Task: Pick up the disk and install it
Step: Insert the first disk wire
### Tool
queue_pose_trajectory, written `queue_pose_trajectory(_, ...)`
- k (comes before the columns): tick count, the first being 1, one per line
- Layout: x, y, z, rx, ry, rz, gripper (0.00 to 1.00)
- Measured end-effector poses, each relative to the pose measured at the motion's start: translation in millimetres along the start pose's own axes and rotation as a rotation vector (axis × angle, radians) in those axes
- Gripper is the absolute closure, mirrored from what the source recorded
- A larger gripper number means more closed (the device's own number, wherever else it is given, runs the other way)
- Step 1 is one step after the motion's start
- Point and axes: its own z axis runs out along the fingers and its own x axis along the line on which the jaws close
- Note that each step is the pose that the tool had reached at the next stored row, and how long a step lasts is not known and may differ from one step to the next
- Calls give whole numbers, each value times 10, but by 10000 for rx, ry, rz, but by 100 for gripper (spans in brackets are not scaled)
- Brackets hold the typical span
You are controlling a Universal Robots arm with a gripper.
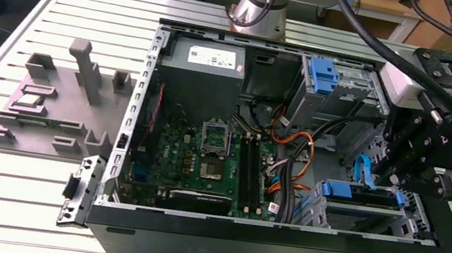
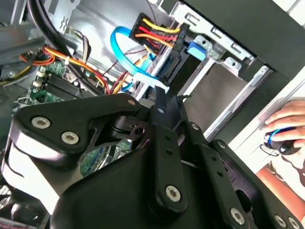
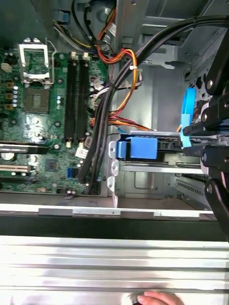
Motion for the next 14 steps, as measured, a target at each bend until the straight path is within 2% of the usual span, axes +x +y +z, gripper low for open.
queue_pose_trajectory(3,0,0,0,-60,-2,0,76)
queue_pose_trajectory(7,1,-31,2,-61,-2,56,76)
queue_pose_trajectory(14,-3,-89,4,-55,8,437,76)
